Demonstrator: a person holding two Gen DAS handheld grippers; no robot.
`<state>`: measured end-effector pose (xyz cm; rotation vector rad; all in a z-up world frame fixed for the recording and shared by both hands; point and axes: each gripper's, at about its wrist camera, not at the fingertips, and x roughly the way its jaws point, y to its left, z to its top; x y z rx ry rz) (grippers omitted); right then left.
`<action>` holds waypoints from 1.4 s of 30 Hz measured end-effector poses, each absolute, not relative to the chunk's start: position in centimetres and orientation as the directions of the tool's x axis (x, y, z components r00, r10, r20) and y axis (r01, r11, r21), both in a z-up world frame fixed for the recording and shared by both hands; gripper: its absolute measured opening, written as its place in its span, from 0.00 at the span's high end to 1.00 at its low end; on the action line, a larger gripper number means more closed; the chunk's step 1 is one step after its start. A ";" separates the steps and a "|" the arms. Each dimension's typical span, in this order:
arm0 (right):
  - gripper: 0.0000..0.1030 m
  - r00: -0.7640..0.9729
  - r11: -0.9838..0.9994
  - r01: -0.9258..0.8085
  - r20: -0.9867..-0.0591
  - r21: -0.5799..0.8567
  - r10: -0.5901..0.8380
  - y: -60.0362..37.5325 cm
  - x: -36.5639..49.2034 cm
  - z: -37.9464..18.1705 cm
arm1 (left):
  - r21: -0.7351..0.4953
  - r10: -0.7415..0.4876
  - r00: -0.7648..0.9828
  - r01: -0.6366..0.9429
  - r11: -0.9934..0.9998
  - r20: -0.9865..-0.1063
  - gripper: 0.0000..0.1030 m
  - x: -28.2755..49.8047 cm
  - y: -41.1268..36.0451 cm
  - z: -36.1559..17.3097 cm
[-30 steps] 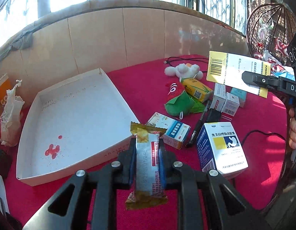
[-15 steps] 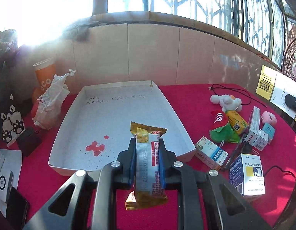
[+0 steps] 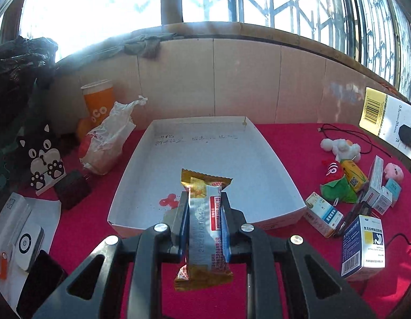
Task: Organize objects
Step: 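Carry the snack bar and yellow-topped box into the white tray with both tools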
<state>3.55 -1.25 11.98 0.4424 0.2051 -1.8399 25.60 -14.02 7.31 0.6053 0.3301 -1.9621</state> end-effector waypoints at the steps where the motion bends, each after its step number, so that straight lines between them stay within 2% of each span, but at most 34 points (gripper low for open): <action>1: 0.80 -0.254 -0.310 0.948 -0.402 0.079 -0.880 -1.5 3.7 12.0 | 0.031 -0.758 -0.356 0.896 -0.443 -0.547 0.81 25.8 -14.1 7.3; 21: 0.80 -0.170 -0.229 0.970 -0.451 0.078 -0.876 -7.5 7.5 13.0 | -0.009 -0.759 -0.331 0.919 -0.394 -0.560 0.81 28.8 -15.6 7.3; 33: 0.80 -0.093 -0.162 0.982 -0.506 0.093 -0.857 -11.4 10.1 12.7 | 0.047 -0.789 -0.309 0.919 -0.392 -0.531 0.81 28.8 -16.9 8.3; 42: 0.80 -0.086 -0.175 0.979 -0.562 0.106 -0.823 -16.3 10.7 11.8 | 0.050 -0.793 -0.299 0.923 -0.381 -0.530 0.81 27.3 -21.2 9.7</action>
